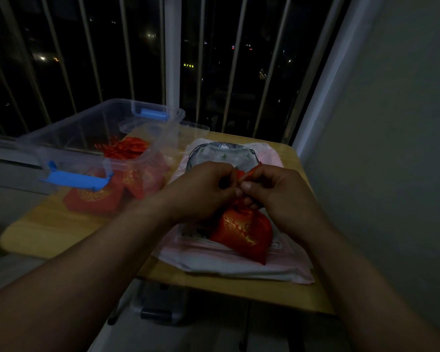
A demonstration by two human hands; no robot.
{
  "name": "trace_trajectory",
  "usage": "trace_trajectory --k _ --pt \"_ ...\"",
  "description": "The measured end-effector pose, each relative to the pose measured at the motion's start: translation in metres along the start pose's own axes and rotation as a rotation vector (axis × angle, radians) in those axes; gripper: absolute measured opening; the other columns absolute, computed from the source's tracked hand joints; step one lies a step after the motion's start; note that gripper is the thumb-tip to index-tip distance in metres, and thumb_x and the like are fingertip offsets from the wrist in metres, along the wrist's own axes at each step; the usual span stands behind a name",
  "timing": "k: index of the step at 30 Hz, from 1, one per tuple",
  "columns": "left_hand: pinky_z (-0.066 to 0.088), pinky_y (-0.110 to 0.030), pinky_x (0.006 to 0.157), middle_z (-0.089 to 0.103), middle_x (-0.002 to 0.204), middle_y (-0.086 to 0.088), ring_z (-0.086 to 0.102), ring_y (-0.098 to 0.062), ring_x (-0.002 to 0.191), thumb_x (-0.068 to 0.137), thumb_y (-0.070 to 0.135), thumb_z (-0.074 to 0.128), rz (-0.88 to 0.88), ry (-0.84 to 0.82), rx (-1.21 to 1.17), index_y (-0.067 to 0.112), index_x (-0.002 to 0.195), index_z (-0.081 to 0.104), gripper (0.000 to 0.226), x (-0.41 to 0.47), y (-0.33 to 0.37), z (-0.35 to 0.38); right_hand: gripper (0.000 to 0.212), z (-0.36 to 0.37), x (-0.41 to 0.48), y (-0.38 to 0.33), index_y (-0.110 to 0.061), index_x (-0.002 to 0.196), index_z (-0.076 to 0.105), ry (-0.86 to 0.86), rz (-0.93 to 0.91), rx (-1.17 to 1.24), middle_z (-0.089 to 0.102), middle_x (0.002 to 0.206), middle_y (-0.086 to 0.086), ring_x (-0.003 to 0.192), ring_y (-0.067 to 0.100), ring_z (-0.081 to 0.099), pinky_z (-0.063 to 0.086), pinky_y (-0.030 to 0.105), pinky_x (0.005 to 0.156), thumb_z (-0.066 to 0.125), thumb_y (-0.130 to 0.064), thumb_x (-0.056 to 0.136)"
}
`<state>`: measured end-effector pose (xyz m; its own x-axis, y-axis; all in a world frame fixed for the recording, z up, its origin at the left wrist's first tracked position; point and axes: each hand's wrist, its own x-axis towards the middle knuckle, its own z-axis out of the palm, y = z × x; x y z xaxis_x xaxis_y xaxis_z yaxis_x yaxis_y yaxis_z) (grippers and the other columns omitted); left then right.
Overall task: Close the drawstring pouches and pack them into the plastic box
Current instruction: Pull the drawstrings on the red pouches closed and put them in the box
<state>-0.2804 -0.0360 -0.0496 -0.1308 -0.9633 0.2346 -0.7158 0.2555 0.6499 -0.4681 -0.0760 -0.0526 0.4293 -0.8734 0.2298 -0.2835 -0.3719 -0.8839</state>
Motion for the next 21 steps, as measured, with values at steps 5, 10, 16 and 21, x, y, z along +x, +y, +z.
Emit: trace_trajectory --k 5,10,16,21 --pt "0.051 -0.034 0.07 0.067 0.084 -0.001 0.064 -0.015 0.078 0.098 0.027 0.066 0.024 0.049 -0.01 0.012 0.092 0.065 0.016 0.001 0.0 0.006 0.011 0.001 0.001 0.001 -0.015 0.092 0.076 0.029 -0.029 -0.026 0.077 0.08 0.001 0.072 0.014 0.072 0.059 0.029 0.069 0.069 -0.008 0.096" --pt "0.039 -0.025 0.058 0.057 0.072 0.005 0.052 -0.006 0.063 0.096 0.024 0.065 0.026 0.116 0.012 0.017 0.082 0.055 0.018 0.001 0.001 0.013 0.01 0.005 0.002 0.004 -0.025 0.09 0.075 0.077 -0.076 -0.172 0.074 0.08 -0.007 0.076 0.009 0.071 0.058 0.035 0.076 0.071 -0.017 0.095" --pt "0.057 -0.037 0.067 0.07 0.081 0.005 0.069 -0.007 0.072 0.098 0.022 0.063 0.06 0.097 -0.045 0.021 0.091 0.066 0.008 0.002 0.001 0.017 0.013 0.01 -0.003 0.0 -0.027 0.093 0.074 0.089 -0.128 -0.21 0.074 0.087 -0.012 0.082 0.0 0.068 0.047 0.015 0.072 0.067 -0.017 0.097" --pt "0.053 -0.038 0.069 0.073 0.084 -0.001 0.068 -0.016 0.077 0.098 0.026 0.063 -0.004 0.102 -0.023 0.015 0.094 0.073 0.016 0.005 0.001 0.01 0.017 0.012 -0.005 -0.003 -0.03 0.095 0.074 0.131 -0.135 -0.136 0.073 0.092 -0.015 0.088 -0.001 0.068 0.049 0.013 0.076 0.067 -0.015 0.097"
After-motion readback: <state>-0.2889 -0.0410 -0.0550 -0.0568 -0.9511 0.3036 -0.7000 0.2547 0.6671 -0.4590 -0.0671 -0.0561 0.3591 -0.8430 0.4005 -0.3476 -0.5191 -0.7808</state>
